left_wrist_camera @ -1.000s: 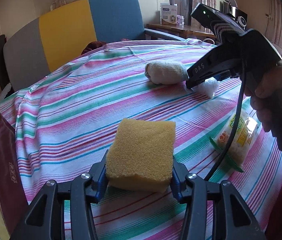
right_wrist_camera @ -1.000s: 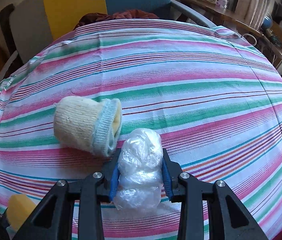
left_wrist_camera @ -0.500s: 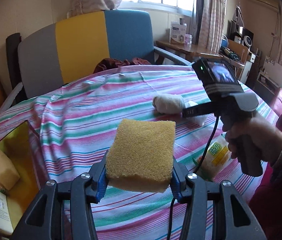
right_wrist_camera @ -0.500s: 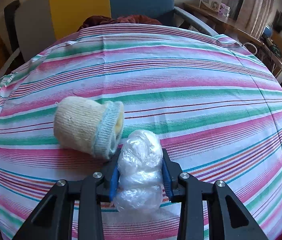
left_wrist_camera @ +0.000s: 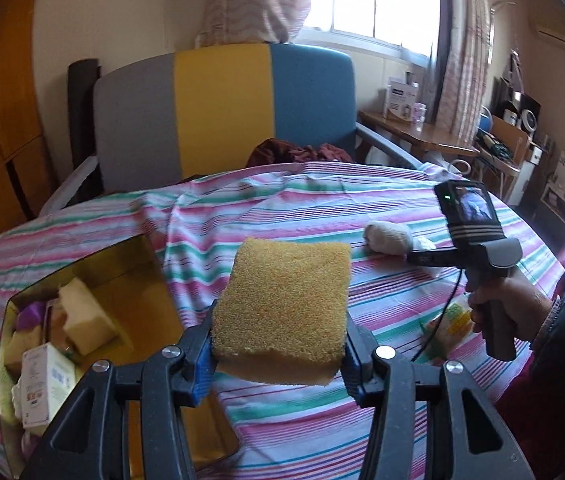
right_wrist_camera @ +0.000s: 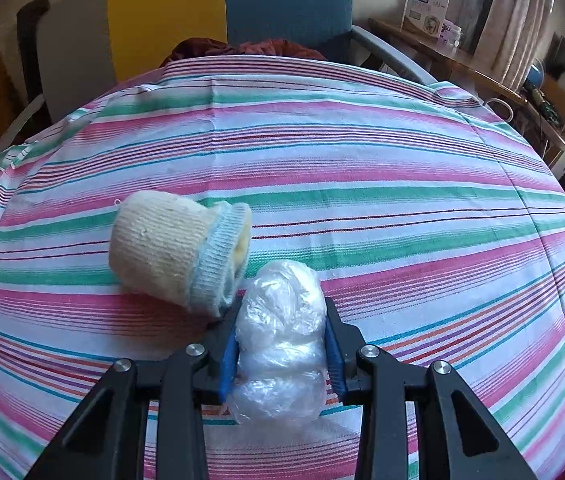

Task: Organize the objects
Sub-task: 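Carry the yellow sponge cake into the gold tray and release it with the left gripper, then carry the white bagged bun into the gold tray and release it with the right gripper, then reach the right gripper to the WEIDAN cracker packet while the left gripper grasps the knitted bun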

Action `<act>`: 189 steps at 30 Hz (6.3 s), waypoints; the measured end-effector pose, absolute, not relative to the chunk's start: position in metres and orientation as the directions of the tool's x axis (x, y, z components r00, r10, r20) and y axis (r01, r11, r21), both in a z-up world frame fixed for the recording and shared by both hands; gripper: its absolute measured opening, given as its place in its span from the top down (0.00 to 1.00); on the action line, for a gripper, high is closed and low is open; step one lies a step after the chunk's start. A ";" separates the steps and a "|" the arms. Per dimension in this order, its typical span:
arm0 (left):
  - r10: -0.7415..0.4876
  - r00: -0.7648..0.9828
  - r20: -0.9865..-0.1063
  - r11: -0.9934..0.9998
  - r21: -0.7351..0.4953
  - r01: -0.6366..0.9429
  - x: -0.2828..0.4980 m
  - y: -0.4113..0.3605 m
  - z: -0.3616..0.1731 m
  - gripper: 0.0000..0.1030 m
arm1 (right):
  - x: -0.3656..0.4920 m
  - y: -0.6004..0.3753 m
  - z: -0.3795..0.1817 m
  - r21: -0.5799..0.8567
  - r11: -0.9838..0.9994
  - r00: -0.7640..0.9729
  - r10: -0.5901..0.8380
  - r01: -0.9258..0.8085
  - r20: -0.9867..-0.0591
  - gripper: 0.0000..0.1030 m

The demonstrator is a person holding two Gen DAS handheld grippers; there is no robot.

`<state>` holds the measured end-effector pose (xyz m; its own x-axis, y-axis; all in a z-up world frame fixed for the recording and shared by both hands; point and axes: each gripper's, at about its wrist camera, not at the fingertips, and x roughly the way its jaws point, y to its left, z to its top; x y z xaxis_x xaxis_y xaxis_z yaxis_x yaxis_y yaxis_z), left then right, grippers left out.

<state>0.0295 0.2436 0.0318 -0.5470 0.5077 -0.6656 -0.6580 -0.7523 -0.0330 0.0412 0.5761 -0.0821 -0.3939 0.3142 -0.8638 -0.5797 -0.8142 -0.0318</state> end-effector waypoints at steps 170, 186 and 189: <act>0.208 -0.700 -0.684 -0.972 -0.061 -0.229 -0.004 0.028 0.018 0.39 | 0.030 0.265 0.005 0.224 -0.972 -0.646 -0.212 0.064 -0.733 0.13; 0.356 -0.645 -0.676 -0.901 -0.065 -0.429 0.001 0.099 0.026 0.39 | 0.112 0.451 -0.019 -0.201 -0.979 -0.294 0.192 0.001 -0.936 0.02; 0.376 -0.627 -0.682 -0.886 -0.066 -0.460 0.003 0.113 0.026 0.39 | 0.119 0.465 -0.034 -0.269 -0.962 -0.218 0.254 0.043 -0.942 0.01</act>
